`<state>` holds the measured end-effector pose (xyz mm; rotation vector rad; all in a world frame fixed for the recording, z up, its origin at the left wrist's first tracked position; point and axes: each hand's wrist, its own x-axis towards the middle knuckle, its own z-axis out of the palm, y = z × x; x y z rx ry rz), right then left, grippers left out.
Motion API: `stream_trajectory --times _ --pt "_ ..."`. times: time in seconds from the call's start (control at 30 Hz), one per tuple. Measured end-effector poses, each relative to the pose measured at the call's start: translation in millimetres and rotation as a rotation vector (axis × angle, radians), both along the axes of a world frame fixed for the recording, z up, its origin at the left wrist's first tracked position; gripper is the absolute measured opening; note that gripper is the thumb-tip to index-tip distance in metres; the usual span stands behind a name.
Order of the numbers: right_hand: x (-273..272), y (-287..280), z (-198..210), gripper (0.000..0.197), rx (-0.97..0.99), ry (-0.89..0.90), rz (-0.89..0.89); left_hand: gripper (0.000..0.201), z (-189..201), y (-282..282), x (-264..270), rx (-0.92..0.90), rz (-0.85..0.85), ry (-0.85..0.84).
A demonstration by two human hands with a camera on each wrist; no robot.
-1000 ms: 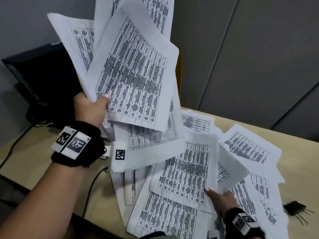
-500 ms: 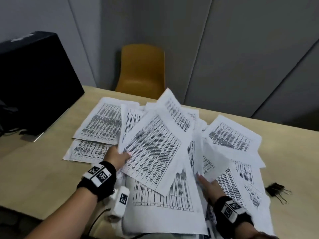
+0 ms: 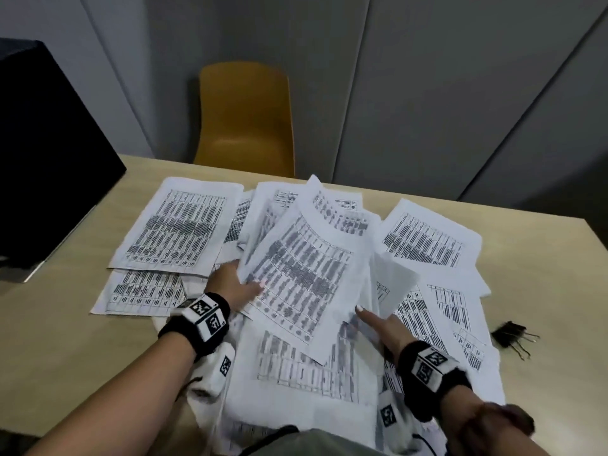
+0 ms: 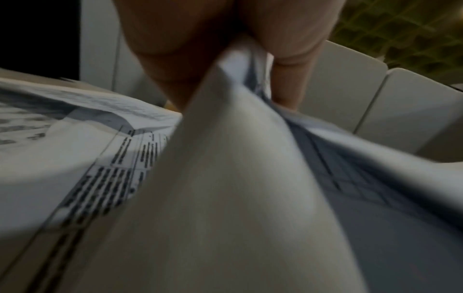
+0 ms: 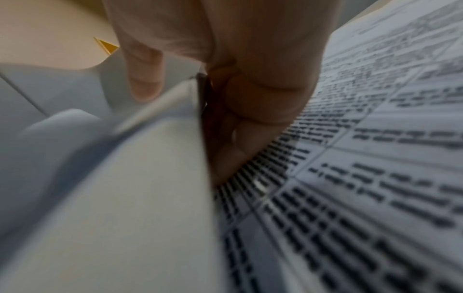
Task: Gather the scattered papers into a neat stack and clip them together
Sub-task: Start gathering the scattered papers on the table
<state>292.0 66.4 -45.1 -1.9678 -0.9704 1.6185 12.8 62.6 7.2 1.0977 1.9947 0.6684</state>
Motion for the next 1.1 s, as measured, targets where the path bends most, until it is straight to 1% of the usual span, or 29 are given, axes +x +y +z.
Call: stream_trajectory --times 0.03,0.07,0.1,0.13,0.2,0.23,0.27,0.33,0.4,0.47,0.53,0.67,0.7,0.73,0.77,0.8,0.87,0.9,0.93,0.97,1.03,1.07,1.1 --pt "0.5 0.0 -5.9 0.104 -0.006 -0.002 -0.012 0.029 -3.3 -1.3 1.8 -0.059 -0.083 -0.027" --pt "-0.1 -1.3 -7.5 0.117 0.005 0.008 -0.011 0.037 -7.6 -2.8 3.7 -0.104 -0.135 -0.068" --pt "-0.9 -3.1 -7.2 0.113 0.012 0.007 -0.007 0.045 -12.6 -3.3 4.5 -0.120 -0.140 -0.107" --pt "-3.8 -5.9 -1.0 0.095 0.020 -0.005 0.009 0.048 -16.2 -3.7 4.4 -0.096 -0.082 -0.160" --pt "-3.6 -9.2 -1.6 0.054 0.072 -0.026 -0.001 0.036 -17.9 -5.3 2.6 -0.030 0.112 -0.229" --pt "-3.1 -10.5 -4.0 0.046 0.086 -0.041 -0.011 0.031 -19.4 -5.6 0.5 -0.008 0.169 -0.211" --pt "-4.0 -13.0 -2.9 0.045 0.102 -0.044 -0.017 0.031 -22.0 -6.3 -1.9 -0.026 0.147 -0.165" --pt "-3.4 -13.9 -3.5 0.045 0.109 -0.011 -0.025 0.036 -27.5 -10.0 -2.5 -0.094 -0.001 -0.074" --pt "-3.5 -13.4 -1.9 0.039 0.106 0.026 -0.020 0.039 -31.5 -15.3 2.6 -0.133 -0.106 -0.031" --pt "-6.3 -14.1 1.8 0.028 0.128 0.026 -0.006 0.039 -33.4 -18.4 8.0 -0.136 -0.128 -0.021" --pt "-8.2 -15.0 3.5 0.020 0.162 0.038 -0.036 0.039 -31.6 -18.5 7.8 -0.131 -0.134 -0.003" --pt "1.4 -10.9 10.9 0.017 0.249 0.139 -0.181 0.033 -24.3 -18.5 -5.7 -0.198 -0.181 -0.024" --pt "5.4 -8.8 14.1 0.013 0.266 0.162 -0.206 0.030 -22.1 -20.1 -8.3 -0.206 -0.180 -0.080" --pt "8.8 -6.7 19.3 0.016 0.280 0.167 -0.207 0.029 -18.7 -22.2 -9.4 -0.204 -0.154 -0.156" --pt "11.5 -5.9 24.0 0.023 0.295 0.158 -0.194 0.030 -16.1 -23.9 -9.8 -0.185 -0.110 -0.235" --pt "12.9 -5.2 29.0 0.026 0.313 0.158 -0.178 0.037 -15.5 -24.2 -11.2 -0.146 -0.061 -0.293" --pt "14.6 -7.4 37.8 0.026 0.351 0.157 -0.114 0.061 -9.5 -23.1 -12.9 -0.053 -0.012 -0.288" --pt "14.3 -10.3 39.4 0.031 0.357 0.132 -0.061 0.070 -6.7 -22.6 -13.3 -0.016 0.003 -0.292" --pt "13.3 -15.3 41.9 0.039 0.338 0.094 -0.001 0.077 -2.6 -22.4 -12.7 0.020 0.021 -0.350" --pt "11.3 -20.8 44.6 0.045 0.289 0.073 0.039 0.083 2.2 -23.4 -11.2 0.036 0.050 -0.467" --pt "7.6 -30.4 47.5 0.048 0.211 0.086 0.080 0.104 4.7 -27.8 -8.1 0.029 0.100 -0.697" --pt "5.3 -33.1 48.6 0.046 0.187 0.096 0.098 0.107 4.1 -30.5 -7.6 0.007 0.122 -0.743" --pt "3.6 -35.5 48.8 0.044 0.163 0.096 0.120 0.098 4.8 -33.9 -6.0 -0.018 0.116 -0.754"
